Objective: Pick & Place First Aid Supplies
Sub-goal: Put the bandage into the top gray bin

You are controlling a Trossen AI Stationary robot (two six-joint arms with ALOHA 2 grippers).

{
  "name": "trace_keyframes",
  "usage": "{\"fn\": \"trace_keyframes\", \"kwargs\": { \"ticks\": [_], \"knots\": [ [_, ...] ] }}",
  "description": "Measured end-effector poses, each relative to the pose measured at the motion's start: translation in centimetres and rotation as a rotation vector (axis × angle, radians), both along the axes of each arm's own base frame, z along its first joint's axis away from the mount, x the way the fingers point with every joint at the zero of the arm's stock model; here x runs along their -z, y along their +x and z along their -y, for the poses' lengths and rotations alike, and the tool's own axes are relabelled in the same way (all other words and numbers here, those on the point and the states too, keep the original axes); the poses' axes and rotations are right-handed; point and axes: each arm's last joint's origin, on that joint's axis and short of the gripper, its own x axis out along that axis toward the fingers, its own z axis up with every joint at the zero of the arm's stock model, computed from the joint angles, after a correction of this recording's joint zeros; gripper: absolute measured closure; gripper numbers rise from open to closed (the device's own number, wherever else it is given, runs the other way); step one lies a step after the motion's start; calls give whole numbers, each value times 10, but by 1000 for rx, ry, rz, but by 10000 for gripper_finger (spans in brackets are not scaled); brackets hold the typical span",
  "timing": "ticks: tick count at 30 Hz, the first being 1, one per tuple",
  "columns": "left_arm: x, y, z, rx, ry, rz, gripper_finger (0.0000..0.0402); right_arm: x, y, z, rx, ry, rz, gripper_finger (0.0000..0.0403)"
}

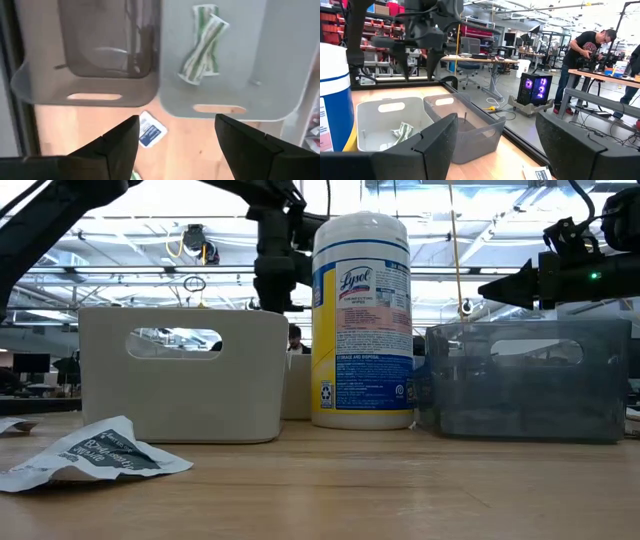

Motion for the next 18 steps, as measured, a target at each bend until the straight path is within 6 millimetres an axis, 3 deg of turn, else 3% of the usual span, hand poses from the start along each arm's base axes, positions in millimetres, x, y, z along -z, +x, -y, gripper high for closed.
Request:
{"fn": "trace_keyframes", "kwargs": {
  "ticks": [7,18],
  "knots": [
    [-1,-7,-13,-49,-7,-1,159,0,0,0,0,0,0,140],
    [-1,-32,-52,-189,-13,-17,156,0,0,0,1,0,0,140]
  ]
}}
